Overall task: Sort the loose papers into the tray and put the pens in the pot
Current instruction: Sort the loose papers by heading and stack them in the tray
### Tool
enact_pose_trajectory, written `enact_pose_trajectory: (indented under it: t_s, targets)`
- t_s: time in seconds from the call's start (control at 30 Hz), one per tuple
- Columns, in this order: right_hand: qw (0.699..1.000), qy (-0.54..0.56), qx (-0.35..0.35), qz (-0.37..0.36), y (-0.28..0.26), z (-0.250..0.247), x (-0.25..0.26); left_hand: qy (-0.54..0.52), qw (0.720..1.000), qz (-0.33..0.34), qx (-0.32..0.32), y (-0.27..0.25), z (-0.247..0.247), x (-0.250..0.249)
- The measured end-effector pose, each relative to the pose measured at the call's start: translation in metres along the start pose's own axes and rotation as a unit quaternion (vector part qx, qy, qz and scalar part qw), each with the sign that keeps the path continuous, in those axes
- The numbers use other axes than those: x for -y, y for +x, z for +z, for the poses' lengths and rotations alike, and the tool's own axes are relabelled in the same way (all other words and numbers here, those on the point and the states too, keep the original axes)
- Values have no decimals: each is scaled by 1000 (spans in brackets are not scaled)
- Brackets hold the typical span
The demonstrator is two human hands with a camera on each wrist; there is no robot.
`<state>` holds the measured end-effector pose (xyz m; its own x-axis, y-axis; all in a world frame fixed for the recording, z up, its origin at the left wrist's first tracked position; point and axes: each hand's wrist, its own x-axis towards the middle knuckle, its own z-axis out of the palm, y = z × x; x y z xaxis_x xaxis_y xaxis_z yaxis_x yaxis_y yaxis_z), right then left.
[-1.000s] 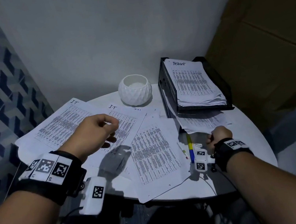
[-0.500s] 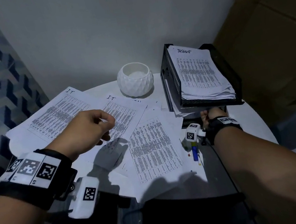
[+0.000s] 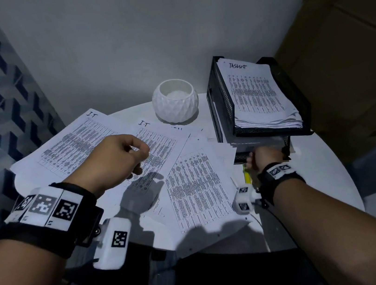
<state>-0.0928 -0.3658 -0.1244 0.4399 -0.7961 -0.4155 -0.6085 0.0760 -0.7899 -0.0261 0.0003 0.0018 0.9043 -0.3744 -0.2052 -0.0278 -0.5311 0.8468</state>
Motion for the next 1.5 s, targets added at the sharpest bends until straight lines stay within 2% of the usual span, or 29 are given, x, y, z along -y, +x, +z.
enact_pose_trajectory:
  t_s: [0.07,0.1,0.13,0.17,0.3,0.43,0.6,0.67,0.8,0.93,1.03,1.13,1.2,1.27,1.37,1.5]
  targets:
    - [992,-102,-19,-66,-23,7,-2,7,1000,5,-2,-2,-2,-1]
    - [995,-77,-18,-68,-41,9,-2,8,1000,6,-4,-3,-3,-1]
    - [989,-109,-8,-100,-50,12,-5,7,1000,8,-5,-4,-4,-1]
    - [989,-99,1,-106,-67,12,-10,7,1000,10,-6,-5,-5,-2]
    - [974,-198,62,-96,-91,19,-23,21,1000,17,-11,-9,-7,-2]
    - [958,-256,71,-110,-93,15,-31,40,999,26,-10,-14,-9,-1]
    - [947,-275,89,-142,-102,-8,-18,49,998,31,-11,-15,-8,-3]
    - [956,-242,72,-151,-101,-20,-11,49,998,28,-12,-15,-7,-3]
    - [981,-95,40,-163,-104,-42,0,72,997,25,-7,-12,-2,3]
    - [980,79,116,-141,-119,-41,4,108,994,10,-27,-12,4,4]
    - [971,130,160,-121,-133,-27,10,96,995,-18,-23,-17,6,2]
    - [954,162,223,-114,-145,-10,10,4,999,-38,-3,-21,6,1]
    - [942,177,266,-99,-151,1,4,0,999,-29,-25,-21,5,-2]
    - [951,173,247,-65,-149,12,-4,31,997,-20,-67,-20,2,-2]
    - [979,139,147,-13,-129,19,-18,83,993,-18,-87,-18,-8,-2]
    - [998,14,54,-41,-83,23,-34,115,989,-21,-92,-15,-19,0]
